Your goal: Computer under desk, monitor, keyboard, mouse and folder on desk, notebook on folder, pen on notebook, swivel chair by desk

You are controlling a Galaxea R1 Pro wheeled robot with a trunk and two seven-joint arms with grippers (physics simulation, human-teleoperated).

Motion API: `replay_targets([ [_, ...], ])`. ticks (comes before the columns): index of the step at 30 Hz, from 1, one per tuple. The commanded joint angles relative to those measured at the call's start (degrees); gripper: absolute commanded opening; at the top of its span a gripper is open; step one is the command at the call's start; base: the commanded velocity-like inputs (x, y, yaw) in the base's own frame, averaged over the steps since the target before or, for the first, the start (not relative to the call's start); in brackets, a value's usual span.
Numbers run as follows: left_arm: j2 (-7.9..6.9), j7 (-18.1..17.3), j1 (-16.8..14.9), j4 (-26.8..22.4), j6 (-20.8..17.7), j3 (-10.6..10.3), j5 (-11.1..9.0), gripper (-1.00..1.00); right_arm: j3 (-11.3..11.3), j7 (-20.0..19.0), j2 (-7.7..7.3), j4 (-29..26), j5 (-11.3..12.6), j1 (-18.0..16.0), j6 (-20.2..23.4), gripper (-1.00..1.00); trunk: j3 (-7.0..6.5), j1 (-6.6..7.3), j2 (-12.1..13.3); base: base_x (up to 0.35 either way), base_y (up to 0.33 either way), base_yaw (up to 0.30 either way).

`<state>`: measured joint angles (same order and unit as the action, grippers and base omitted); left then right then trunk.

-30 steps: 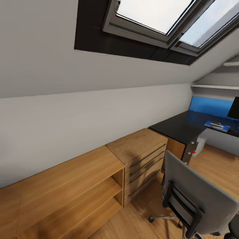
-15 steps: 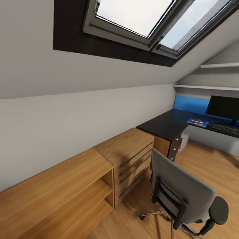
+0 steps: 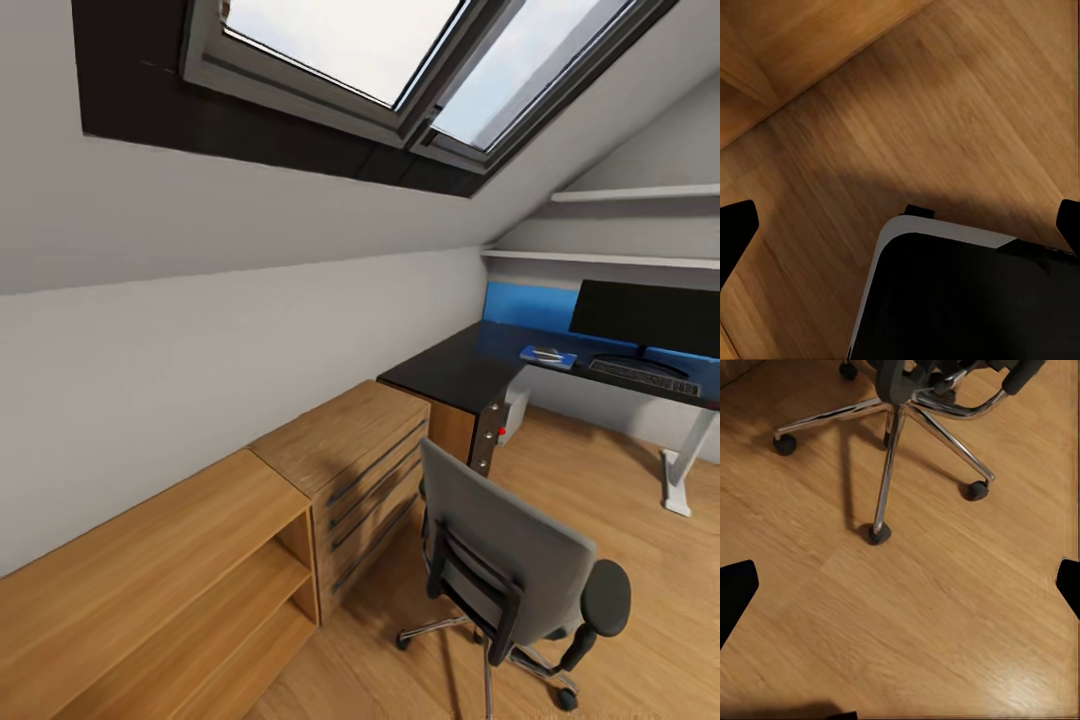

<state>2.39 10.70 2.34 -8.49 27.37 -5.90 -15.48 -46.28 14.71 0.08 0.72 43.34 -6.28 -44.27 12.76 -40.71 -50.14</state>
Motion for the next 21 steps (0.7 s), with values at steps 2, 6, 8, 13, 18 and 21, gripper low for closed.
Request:
replay_targets([
  [2, -0.03, 0.37, 0.03, -0.13, 0.05, -0.47, -0.34, 1.00, -0.47, 0.50, 0.01, 0.07, -0.10, -0.04, -0.03, 1.00, 0.21, -0.01, -0.05, 0.000, 0.000, -0.201],
  [6, -0.03, 0.37, 0.03, -0.13, 0.05, -0.44, -0.34, 1.00, -0.47, 0.50, 0.01, 0.07, -0.10, -0.04, -0.03, 1.00, 0.50, -0.01, -0.05, 0.000, 0.000, -0.198],
  [8, -0.02, 0.37, 0.03, -0.13, 0.05, -0.44, -0.34, 1.00, -0.47, 0.50, 0.02, 0.07, -0.10, -0.04, -0.03, 1.00, 0.64, -0.01, -0.05, 0.000, 0.000, -0.200],
  [13, -0.02, 0.37, 0.03, -0.13, 0.05, -0.44, -0.34, 1.00, -0.47, 0.50, 0.01, 0.07, -0.10, -0.04, -0.03, 1.00, 0.95, -0.01, -0.05, 0.000, 0.000, -0.209],
  [18, -0.01, 0.37, 0.03, -0.13, 0.05, -0.43, -0.34, 1.00, -0.47, 0.50, 0.01, 0.07, -0.10, -0.04, -0.03, 1.00, 1.19, -0.01, -0.05, 0.000, 0.019, -0.222],
  [21, -0.01, 0.37, 0.03, -0.13, 0.05, -0.43, -0.34, 1.00, -0.47, 0.50, 0.05, 0.07, -0.10, -0.04, -0.03, 1.00, 1.27, -0.01, -0.05, 0.017, 0.066, -0.237],
])
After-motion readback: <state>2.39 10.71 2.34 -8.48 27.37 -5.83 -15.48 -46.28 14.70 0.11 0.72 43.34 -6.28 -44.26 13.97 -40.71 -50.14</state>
